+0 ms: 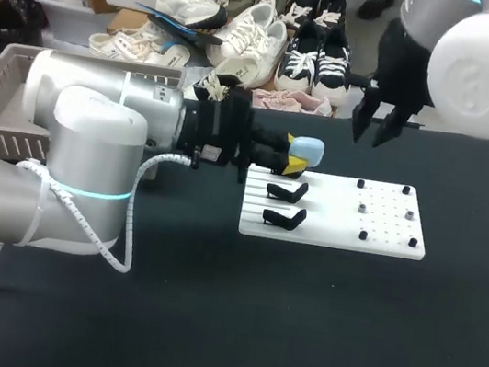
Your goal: Pick up each earbud case from the left stands, insert the matching earbuds, close the lid, and place the case in the box.
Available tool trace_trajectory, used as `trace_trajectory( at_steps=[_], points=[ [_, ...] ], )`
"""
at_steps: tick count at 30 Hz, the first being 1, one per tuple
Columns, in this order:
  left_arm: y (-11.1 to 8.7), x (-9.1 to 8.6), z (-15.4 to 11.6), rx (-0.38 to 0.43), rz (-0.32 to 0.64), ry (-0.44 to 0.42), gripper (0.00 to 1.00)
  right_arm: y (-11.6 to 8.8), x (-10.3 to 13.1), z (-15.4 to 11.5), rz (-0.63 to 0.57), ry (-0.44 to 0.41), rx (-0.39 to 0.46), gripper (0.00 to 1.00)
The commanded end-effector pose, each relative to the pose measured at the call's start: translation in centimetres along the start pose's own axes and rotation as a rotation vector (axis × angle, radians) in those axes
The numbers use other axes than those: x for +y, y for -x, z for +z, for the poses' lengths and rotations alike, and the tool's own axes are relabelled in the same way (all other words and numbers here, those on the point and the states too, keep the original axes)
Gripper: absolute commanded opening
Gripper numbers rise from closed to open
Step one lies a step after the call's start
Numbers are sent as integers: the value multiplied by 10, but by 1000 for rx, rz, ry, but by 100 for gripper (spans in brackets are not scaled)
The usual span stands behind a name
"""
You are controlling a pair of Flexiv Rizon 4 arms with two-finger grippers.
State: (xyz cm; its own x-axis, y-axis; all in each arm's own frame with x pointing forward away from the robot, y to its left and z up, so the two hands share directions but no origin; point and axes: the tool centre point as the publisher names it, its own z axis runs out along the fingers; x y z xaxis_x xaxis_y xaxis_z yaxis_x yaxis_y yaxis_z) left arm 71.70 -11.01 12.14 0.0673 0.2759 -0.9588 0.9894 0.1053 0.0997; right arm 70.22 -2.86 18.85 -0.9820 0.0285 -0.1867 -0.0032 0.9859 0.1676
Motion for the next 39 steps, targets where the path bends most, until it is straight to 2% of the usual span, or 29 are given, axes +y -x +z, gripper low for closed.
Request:
trace_trajectory(
  at_steps=[1, 10, 21, 28, 39],
  points=[
    [2, -3, -41, 5, 22, 45, 0, 1, 6, -1, 12, -17, -4, 26],
    [-21, 34, -131, 83, 29, 135, 0, 5, 21, -3, 43, -44, -11, 27],
    [-51, 83, -213, 159, 6, 203, 0, 12, 42, 0, 95, -53, -23, 27],
    [-72, 109, -246, 180, -23, 236, 0, 16, 49, 4, 117, -63, -22, 27],
    [-122, 133, -249, 204, -142, 202, 0, 19, 54, 8, 141, -81, -8, 26]
  ],
)
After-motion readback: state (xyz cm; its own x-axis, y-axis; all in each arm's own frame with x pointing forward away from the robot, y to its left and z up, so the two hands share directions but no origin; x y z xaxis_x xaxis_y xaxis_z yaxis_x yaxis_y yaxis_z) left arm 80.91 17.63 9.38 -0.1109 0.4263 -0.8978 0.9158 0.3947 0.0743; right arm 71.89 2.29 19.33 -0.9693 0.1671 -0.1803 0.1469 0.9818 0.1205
